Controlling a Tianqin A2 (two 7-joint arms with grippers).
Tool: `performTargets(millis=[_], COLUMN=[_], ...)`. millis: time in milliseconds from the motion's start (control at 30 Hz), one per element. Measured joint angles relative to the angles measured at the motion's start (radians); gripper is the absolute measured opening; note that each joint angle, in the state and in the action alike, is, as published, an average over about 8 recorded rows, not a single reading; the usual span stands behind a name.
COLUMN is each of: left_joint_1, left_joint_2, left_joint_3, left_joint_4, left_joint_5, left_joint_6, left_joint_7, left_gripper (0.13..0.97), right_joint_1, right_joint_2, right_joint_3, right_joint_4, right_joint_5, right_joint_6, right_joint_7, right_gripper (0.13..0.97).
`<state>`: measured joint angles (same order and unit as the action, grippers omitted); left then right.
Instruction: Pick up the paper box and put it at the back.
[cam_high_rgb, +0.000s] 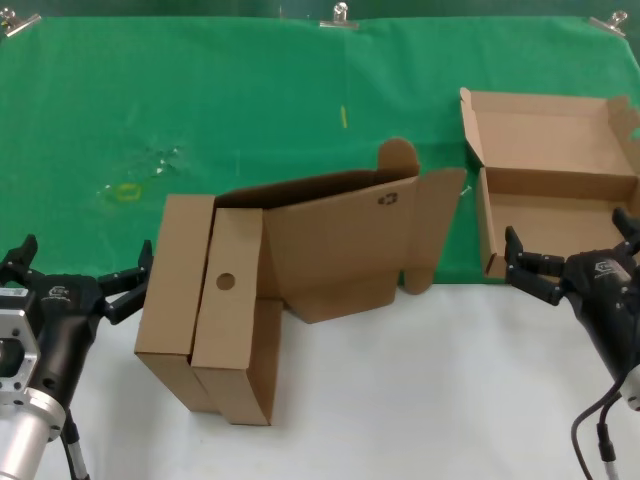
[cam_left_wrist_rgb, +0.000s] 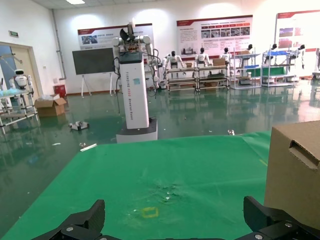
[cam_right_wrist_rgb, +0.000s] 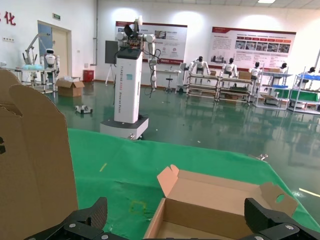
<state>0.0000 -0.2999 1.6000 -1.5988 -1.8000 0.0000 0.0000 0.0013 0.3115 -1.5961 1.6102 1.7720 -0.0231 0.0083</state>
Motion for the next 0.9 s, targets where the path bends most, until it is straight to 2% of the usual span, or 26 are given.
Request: performTargets(millis=[900], left_joint_1=[0.000], left_joint_2=[0.000], left_joint_3=[0.000], left_joint_4=[0.000], left_joint_5=[0.000], left_joint_6=[0.000], left_joint_7=[0.000], left_gripper=[0.966], right_joint_1=[0.000], right_joint_2=[0.000], right_joint_3=[0.000], right_joint_4=[0.000], right_joint_5=[0.000], right_joint_6=[0.000], right_joint_7=[0.000], right_gripper=[0.966])
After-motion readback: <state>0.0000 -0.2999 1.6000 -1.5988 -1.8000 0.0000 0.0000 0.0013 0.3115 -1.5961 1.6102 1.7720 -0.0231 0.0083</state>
